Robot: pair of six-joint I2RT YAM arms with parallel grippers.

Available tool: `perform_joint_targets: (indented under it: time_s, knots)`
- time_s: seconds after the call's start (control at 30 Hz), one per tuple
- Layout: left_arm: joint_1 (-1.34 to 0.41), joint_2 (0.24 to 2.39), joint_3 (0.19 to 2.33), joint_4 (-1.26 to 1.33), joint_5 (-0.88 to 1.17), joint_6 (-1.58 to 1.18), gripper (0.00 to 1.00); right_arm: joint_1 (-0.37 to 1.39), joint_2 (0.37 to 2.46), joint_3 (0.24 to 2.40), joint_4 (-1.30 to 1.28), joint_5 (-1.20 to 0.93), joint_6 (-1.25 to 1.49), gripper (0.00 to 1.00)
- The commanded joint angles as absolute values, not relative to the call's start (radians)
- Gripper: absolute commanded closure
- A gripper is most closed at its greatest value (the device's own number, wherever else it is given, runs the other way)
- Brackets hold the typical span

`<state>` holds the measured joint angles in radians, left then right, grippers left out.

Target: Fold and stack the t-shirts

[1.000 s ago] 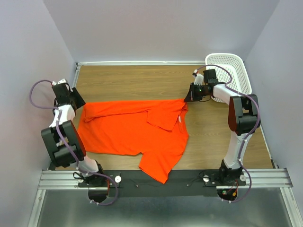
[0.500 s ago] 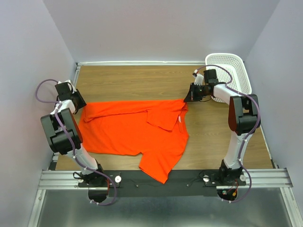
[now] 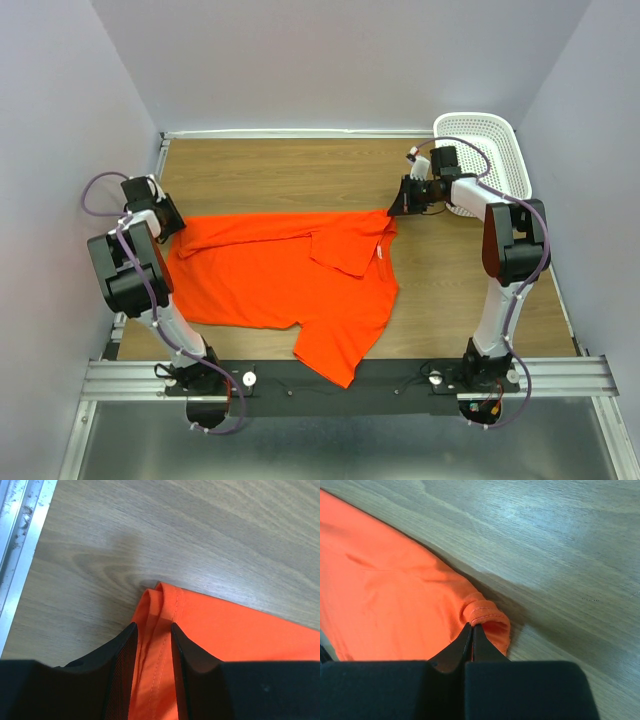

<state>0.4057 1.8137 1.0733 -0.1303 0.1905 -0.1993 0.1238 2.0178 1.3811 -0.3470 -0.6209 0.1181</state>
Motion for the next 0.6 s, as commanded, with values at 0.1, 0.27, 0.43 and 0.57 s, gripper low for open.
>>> perform_joint_targets:
  time_s: [0.1,0.27,0.43,0.57]
  knots:
    - [0.396,1.842,1.108,-0.15,0.202,-0.178,0.6,0.117,2.042,1.405,-0.371,-0.649,0.11,0.97]
    - [0.39,1.861,1.115,-0.155,0.196,-0.178,0.6,0.117,2.039,1.405,-0.371,-0.65,0.112,0.97]
    - [0.387,1.867,1.124,-0.158,0.204,-0.176,0.65,0.117,2.037,1.405,-0.371,-0.65,0.114,0.97]
    - [0.385,1.876,1.127,-0.16,0.206,-0.178,0.67,0.117,2.039,1.407,-0.371,-0.653,0.115,0.97]
